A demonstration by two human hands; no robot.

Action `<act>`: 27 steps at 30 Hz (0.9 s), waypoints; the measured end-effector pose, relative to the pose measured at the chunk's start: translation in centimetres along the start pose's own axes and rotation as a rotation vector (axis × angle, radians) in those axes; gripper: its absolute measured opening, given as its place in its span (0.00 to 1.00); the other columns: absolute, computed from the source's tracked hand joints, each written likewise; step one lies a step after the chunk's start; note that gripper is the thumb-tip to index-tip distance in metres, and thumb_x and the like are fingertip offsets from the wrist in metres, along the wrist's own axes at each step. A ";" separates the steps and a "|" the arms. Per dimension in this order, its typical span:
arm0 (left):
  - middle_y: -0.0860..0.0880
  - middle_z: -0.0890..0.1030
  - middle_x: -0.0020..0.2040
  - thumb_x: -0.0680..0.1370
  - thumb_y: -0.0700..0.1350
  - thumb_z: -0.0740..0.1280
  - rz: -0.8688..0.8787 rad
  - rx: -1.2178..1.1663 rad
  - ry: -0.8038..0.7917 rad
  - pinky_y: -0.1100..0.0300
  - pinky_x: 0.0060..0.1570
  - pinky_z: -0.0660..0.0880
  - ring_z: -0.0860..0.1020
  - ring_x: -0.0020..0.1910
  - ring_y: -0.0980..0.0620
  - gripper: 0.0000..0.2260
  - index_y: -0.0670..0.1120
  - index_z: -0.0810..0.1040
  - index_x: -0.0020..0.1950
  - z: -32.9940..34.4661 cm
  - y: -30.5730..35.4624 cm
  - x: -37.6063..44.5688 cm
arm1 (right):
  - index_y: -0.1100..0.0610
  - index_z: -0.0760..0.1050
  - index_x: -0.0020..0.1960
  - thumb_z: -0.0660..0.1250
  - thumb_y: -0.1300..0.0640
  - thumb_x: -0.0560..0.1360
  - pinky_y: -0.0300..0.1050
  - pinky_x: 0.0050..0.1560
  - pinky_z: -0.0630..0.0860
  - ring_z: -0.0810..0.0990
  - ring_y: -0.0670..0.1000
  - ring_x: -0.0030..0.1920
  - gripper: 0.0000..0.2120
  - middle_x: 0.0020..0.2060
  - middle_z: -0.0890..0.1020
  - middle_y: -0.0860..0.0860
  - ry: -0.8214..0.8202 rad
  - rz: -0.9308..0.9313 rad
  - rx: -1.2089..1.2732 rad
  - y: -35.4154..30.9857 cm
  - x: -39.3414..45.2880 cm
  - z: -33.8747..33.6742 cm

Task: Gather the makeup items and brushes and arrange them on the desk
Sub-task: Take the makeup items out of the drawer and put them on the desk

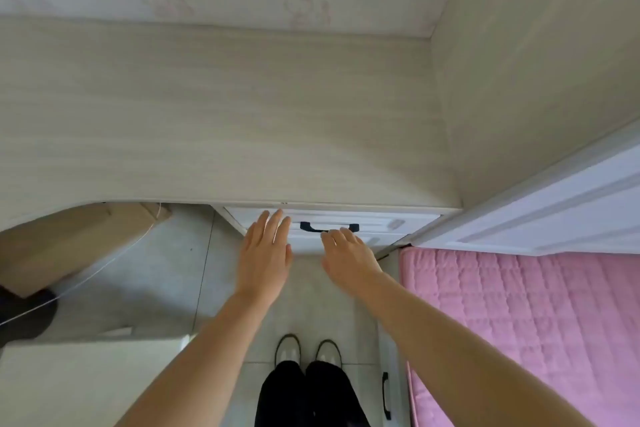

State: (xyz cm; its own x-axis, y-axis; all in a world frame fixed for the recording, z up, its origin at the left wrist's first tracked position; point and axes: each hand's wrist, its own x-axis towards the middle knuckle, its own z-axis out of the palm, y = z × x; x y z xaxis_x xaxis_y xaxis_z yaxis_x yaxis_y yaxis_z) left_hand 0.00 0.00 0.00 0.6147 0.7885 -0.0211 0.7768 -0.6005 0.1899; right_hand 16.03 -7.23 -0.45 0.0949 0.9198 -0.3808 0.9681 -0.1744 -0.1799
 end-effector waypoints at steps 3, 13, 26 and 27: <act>0.44 0.70 0.71 0.76 0.41 0.66 0.031 0.009 0.010 0.45 0.68 0.66 0.66 0.71 0.41 0.23 0.41 0.70 0.71 1.3 -0.8 1.0 | 0.63 0.57 0.73 0.54 0.58 0.80 0.47 0.69 0.62 0.63 0.56 0.70 0.23 0.68 0.67 0.56 -0.012 0.018 0.022 0.1 2.1 1.1; 0.46 0.69 0.71 0.73 0.39 0.66 0.051 0.012 0.035 0.44 0.72 0.60 0.62 0.73 0.42 0.30 0.42 0.63 0.75 3.5 -1.1 1.3 | 0.58 0.49 0.76 0.61 0.57 0.75 0.57 0.75 0.49 0.56 0.55 0.73 0.34 0.71 0.61 0.53 -0.089 0.142 0.044 0.5 3.7 4.0; 0.45 0.73 0.68 0.75 0.44 0.68 0.083 0.057 0.048 0.41 0.70 0.61 0.68 0.70 0.42 0.23 0.43 0.71 0.70 3.8 -1.3 1.8 | 0.56 0.58 0.72 0.65 0.52 0.75 0.57 0.75 0.49 0.62 0.56 0.68 0.29 0.65 0.67 0.53 -0.065 0.179 0.149 -1.9 -0.7 5.8; 0.46 0.74 0.68 0.75 0.46 0.69 0.087 0.075 0.040 0.41 0.70 0.61 0.69 0.70 0.43 0.24 0.43 0.72 0.69 4.0 -1.3 1.6 | 0.56 0.57 0.73 0.64 0.52 0.76 0.57 0.75 0.49 0.62 0.56 0.68 0.30 0.65 0.67 0.52 -0.068 0.175 0.151 -1.9 -1.1 5.9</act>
State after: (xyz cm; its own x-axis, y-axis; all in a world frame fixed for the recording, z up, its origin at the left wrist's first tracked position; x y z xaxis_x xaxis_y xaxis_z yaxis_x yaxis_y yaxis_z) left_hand 0.50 1.52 -4.18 0.6754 0.7367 0.0322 0.7297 -0.6740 0.1155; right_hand 12.69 -9.95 -5.01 0.2376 0.8460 -0.4774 0.8922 -0.3844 -0.2370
